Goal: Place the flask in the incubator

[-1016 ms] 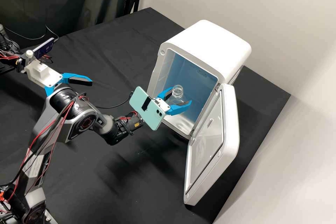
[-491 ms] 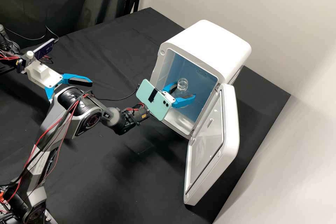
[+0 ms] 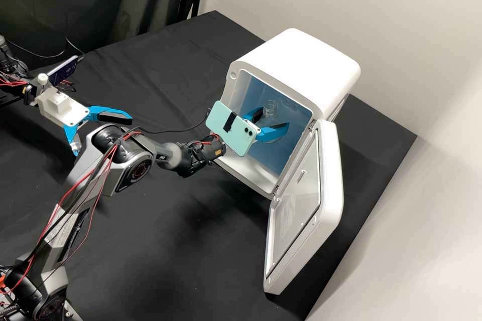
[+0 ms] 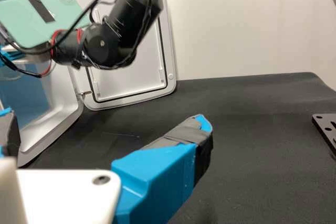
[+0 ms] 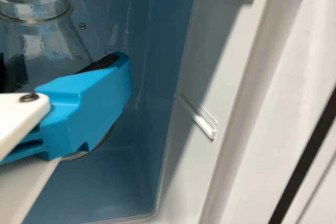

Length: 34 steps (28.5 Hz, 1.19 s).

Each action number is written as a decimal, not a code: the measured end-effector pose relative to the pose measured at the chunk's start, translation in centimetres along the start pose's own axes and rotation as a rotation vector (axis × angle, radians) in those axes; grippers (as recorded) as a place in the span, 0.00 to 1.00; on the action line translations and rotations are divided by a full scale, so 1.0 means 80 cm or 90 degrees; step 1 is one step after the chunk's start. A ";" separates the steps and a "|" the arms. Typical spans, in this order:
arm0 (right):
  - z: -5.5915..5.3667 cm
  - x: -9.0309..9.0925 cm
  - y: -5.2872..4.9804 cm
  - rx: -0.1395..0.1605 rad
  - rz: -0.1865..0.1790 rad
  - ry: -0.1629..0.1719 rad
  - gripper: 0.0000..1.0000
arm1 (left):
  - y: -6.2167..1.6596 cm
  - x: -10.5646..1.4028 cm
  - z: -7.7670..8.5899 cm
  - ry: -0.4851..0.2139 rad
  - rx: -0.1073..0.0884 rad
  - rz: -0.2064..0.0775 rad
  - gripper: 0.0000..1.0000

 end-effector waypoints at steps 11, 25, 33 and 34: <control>-0.003 0.022 -0.012 -0.012 -0.009 -0.014 0.00 | -0.0034 0.001 -0.001 0.001 -0.001 -0.007 1.00; -0.008 0.032 -0.009 -0.024 -0.017 -0.016 0.00 | -0.0040 0.001 -0.001 0.003 -0.002 -0.008 1.00; -0.008 0.033 -0.013 -0.024 -0.019 -0.018 0.00 | -0.0065 0.002 -0.002 0.004 -0.003 -0.012 1.00; -0.008 0.032 -0.016 -0.023 -0.022 -0.019 0.00 | -0.0065 0.002 -0.002 0.004 -0.003 -0.012 1.00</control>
